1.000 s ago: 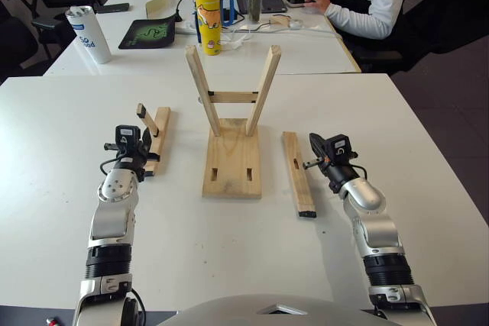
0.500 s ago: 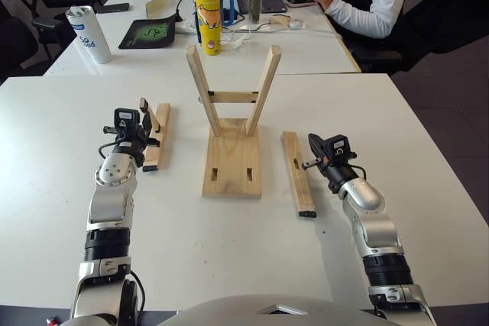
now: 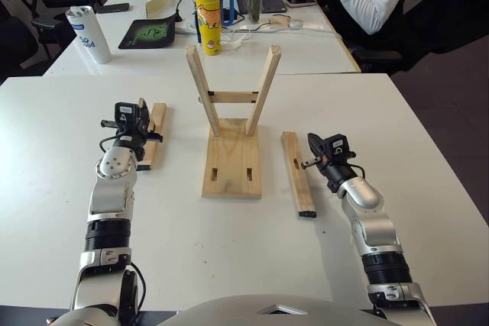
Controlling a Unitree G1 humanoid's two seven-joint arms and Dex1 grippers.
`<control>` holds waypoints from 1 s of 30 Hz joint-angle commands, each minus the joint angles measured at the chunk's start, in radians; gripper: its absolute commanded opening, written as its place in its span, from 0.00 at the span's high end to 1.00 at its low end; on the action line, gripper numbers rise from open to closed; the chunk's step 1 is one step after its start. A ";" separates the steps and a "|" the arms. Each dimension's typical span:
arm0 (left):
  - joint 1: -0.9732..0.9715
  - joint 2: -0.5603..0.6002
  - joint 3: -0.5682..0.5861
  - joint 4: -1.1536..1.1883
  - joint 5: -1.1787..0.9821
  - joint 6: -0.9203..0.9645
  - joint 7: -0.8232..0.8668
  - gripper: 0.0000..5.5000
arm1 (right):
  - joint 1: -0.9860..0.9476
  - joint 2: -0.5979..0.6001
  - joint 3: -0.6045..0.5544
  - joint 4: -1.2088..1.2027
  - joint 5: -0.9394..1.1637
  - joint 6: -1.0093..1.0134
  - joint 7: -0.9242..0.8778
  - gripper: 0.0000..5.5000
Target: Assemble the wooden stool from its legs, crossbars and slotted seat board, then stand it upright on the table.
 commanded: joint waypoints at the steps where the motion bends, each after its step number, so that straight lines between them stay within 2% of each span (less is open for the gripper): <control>1: 0.002 0.015 0.007 -0.078 -0.011 0.044 -0.008 0.92 | -0.012 0.002 0.003 0.003 -0.011 -0.006 -0.004 1.00; 6: 0.050 0.014 0.050 -0.251 -0.071 0.177 -0.010 0.92 | -0.010 0.002 0.001 0.004 -0.011 -0.009 -0.007 1.00; 8: 0.120 0.022 0.079 -0.412 -0.120 0.315 -0.015 0.92 | -0.004 0.000 -0.002 -0.003 -0.011 -0.012 -0.009 1.00; 11: 0.293 0.072 0.155 -0.686 -0.230 0.565 -0.067 0.92 | 0.013 -0.004 -0.012 -0.012 -0.011 -0.018 -0.015 1.00; 14: 0.329 0.100 0.172 -0.760 -0.267 0.662 -0.085 0.92 | 0.033 -0.005 -0.021 -0.029 -0.011 -0.019 -0.023 1.00; 17: 0.391 0.190 0.180 -0.864 -0.334 0.787 -0.166 0.92 | 0.047 0.001 -0.017 -0.037 -0.013 -0.019 -0.030 1.00; 23: 0.363 0.231 0.103 -0.750 -0.314 0.767 -0.202 0.92 | 0.061 0.014 -0.008 -0.055 -0.015 -0.013 -0.046 1.00; 30: 0.481 0.181 0.151 -0.642 -0.285 0.613 -0.189 0.92 | 0.072 0.012 -0.015 -0.060 -0.011 -0.011 -0.049 1.00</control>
